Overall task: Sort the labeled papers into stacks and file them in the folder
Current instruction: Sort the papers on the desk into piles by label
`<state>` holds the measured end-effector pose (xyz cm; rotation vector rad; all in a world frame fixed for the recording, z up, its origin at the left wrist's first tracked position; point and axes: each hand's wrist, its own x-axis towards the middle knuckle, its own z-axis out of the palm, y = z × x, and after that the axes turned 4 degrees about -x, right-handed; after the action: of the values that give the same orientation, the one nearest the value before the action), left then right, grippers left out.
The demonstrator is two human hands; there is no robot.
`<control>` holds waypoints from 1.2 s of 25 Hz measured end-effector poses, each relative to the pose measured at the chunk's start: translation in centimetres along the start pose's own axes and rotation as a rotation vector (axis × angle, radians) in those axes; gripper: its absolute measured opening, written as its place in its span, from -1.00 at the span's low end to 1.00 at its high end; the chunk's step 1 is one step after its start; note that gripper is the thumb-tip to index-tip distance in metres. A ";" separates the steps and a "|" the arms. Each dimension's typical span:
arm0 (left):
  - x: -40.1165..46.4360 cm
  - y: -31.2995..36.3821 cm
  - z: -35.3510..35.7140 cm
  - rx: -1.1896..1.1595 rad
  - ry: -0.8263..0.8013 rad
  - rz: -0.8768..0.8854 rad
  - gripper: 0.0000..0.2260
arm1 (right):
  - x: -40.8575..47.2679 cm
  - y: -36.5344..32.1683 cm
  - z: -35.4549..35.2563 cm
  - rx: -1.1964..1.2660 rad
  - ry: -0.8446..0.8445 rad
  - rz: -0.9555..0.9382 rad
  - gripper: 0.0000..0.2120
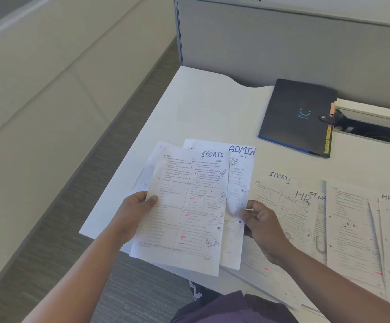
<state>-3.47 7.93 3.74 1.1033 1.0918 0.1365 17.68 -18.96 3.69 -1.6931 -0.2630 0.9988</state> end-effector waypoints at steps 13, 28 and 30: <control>-0.3 0.0 1.4 -0.056 -0.106 0.019 -0.85 | -1.0 -0.9 1.0 0.106 -0.159 0.062 -0.76; 0.5 -1.3 3.9 0.479 0.342 0.163 -0.77 | 0.9 1.6 -3.2 0.009 0.002 0.231 -0.78; 1.8 -0.9 2.6 0.758 0.456 0.140 -0.53 | 1.6 1.6 -4.1 0.002 0.073 0.248 -0.78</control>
<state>-0.92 6.81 1.96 1.8914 1.5300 0.0852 21.16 -21.44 1.70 -1.7865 -0.0033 1.1143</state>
